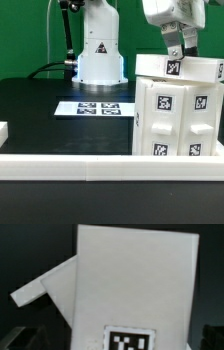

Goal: Assemble cabinet

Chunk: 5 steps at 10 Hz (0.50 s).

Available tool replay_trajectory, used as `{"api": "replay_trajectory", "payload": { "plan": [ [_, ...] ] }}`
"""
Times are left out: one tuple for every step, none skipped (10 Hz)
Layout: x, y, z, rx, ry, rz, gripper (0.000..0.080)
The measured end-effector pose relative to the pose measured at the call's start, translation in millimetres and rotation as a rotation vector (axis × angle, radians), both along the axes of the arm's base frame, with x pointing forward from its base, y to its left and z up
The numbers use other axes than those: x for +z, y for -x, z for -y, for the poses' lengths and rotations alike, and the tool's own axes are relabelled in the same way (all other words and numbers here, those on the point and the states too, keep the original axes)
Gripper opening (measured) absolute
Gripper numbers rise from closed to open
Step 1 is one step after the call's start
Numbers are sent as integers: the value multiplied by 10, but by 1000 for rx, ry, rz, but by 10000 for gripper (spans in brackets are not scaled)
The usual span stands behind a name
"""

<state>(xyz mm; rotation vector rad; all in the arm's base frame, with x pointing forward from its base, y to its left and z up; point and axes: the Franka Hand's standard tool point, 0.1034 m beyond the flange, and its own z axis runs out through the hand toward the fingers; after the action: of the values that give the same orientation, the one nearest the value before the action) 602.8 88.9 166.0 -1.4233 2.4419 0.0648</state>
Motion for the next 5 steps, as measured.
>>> {"api": "replay_trajectory", "payload": {
  "plan": [
    [26, -20, -8, 9, 0, 7, 793],
    [37, -30, -12, 23, 2, 13, 793],
    [50, -42, -17, 31, 2, 18, 797],
    [55, -47, -30, 47, 3, 27, 797],
    [42, -43, -26, 87, 14, 33, 797]
  ]
}}
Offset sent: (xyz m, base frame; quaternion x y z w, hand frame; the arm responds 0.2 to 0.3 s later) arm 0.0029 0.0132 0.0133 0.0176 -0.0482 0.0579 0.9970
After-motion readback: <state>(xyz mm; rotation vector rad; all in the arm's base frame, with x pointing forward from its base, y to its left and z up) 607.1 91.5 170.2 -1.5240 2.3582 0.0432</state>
